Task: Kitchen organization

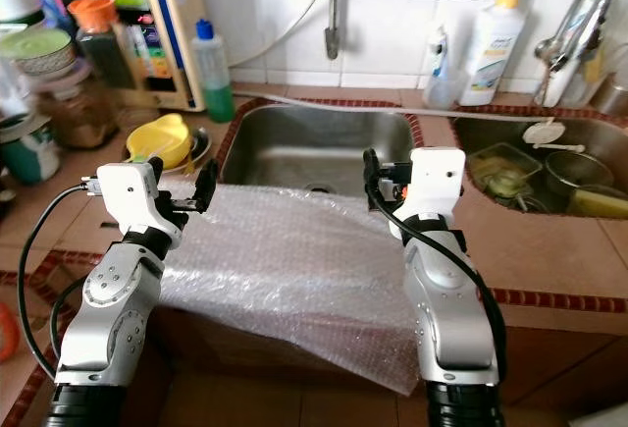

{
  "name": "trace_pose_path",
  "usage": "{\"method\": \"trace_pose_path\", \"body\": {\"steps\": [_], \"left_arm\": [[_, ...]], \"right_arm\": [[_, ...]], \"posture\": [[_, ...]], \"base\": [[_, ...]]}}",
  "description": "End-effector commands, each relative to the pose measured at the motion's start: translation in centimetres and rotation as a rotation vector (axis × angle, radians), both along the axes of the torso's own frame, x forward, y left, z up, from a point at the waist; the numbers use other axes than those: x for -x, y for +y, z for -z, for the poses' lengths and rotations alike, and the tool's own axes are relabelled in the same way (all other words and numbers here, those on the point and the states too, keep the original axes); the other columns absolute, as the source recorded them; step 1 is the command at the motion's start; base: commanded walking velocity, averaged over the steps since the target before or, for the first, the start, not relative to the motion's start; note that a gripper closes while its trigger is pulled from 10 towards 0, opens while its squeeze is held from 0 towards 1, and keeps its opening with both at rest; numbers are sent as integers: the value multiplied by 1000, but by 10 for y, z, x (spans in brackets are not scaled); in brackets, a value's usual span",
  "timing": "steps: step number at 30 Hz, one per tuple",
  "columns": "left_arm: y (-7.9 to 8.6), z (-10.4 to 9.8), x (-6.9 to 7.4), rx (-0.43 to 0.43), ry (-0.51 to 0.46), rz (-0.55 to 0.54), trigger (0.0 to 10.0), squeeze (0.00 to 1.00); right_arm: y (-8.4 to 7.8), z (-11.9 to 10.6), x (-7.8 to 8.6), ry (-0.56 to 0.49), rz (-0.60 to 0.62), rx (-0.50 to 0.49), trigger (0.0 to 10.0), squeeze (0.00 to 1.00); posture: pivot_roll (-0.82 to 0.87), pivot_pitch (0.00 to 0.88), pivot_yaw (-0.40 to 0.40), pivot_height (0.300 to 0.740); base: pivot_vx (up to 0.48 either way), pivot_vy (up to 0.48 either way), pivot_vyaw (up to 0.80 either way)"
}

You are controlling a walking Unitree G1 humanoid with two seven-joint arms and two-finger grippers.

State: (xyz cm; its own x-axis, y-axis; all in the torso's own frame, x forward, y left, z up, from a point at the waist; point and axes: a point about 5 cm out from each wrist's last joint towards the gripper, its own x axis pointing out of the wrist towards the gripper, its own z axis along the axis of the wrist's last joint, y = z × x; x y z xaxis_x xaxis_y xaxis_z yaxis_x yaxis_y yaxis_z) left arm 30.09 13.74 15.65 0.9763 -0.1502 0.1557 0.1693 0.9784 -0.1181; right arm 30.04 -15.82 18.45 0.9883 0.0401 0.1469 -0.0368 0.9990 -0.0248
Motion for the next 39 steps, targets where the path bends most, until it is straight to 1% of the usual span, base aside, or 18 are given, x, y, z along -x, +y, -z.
{"method": "trace_pose_path", "body": {"steps": [1, 8, 13, 14, 19, 24, 25, 30, 31, 34, 37, 39], "left_arm": [[0, -6, -1, -4, -27, 5, 10000, 0], [0, -6, -1, -6, -27, 7, 10000, 0], [1, -6, -1, -4, -36, -31, 10000, 0], [0, -4, -1, 15, -25, -23, 10000, 0], [-2, -1, 2, 10, -18, -12, 10000, 0], [-2, 0, 4, 10, -8, -25, 10000, 0], [-1, 1, 4, -1, -7, -32, 10000, 0], [1, 5, 5, -27, 4, -49, 10000, 0], [3, 8, 7, -65, -2, -56, 10000, 0], [3, 9, 8, -83, -7, -58, 10000, 0], [11, 12, 10, -128, -10, -113, 10000, 0], [20, 8, 10, -155, -40, -177, 10000, 0]], "right_arm": [[1, -4, 0, -20, -4, -5, 10000, 0], [1, -4, 0, -20, -9, -3, 10000, 0], [1, -4, 0, -19, -9, -1, 10000, 0], [0, -4, 0, -19, -9, -1, 10000, 0], [1, -2, 1, -13, -10, 1, 10000, 0], [-1, 0, 2, -5, -4, 5, 10000, 0], [0, 2, 2, 13, -16, -11, 10000, 0], [2, 4, 1, 34, -28, -12, 10000, 0], [5, 4, 2, 32, -43, -13, 10000, 0], [7, 4, 3, 26, -58, -7, 10000, 0], [10, 3, 3, 26, -65, -15, 10000, 0], [13, 1, 4, 19, -92, -60, 10000, 0]], "posture": [[18, 0, 39, 740], [18, 0, 39, 740], [18, 0, 38, 740], [19, 0, 38, 740], [19, 0, 36, 740], [22, 0, 31, 740], [26, 0, 29, 740], [28, 0, 27, 740], [29, 0, 26, 740], [31, 0, 25, 740], [31, 0, 23, 740], [31, 0, 23, 740]], "base": [[304, 0, 0], [297, 0, 0], [0, 0, 0], [0, 0, 0], [0, 0, 0], [0, 0, 0], [0, 0, 0], [0, 0, 0], [0, 0, 0], [0, 0, 0], [0, 0, 0], [0, 0, 0]]}}
